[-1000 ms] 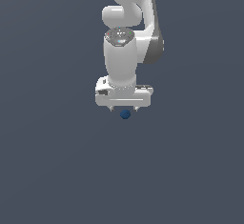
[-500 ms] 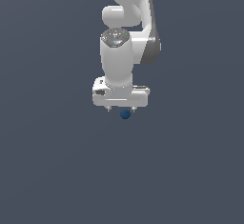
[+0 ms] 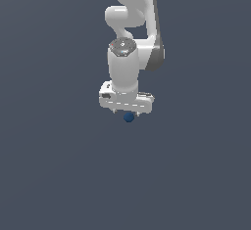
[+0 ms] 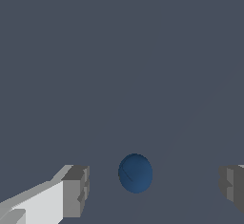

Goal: Pick up the object and move it to a goal position.

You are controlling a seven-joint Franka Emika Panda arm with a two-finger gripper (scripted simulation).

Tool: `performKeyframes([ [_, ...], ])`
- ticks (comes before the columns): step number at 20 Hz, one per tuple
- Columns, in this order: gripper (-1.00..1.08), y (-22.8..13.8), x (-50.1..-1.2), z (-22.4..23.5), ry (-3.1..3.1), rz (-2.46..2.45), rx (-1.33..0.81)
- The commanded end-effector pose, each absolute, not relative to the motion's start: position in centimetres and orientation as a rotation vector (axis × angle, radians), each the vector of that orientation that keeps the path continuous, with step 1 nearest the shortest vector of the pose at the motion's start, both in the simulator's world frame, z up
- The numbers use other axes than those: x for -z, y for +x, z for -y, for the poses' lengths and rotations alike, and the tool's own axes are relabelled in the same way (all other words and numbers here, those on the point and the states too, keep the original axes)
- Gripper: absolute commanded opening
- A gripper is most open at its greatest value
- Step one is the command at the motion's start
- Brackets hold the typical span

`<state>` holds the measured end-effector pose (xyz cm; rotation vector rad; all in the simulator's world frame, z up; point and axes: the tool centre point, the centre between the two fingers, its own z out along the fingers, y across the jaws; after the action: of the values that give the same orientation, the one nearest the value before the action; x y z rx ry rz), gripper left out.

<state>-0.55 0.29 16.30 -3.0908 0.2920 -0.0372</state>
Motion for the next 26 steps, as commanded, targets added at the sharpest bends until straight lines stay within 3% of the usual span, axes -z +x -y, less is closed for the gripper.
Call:
performKeyframes([
  [1, 1.00, -1.2, -15.3, -0.5, -3.087, -0.364, 0.031],
  [14, 1.00, -5.4, -9.7, -1.6, -3.033, -0.782, 0.005],
  [26, 1.00, -7.0, -8.1, -1.9, -3.005, -0.917, 0.000],
])
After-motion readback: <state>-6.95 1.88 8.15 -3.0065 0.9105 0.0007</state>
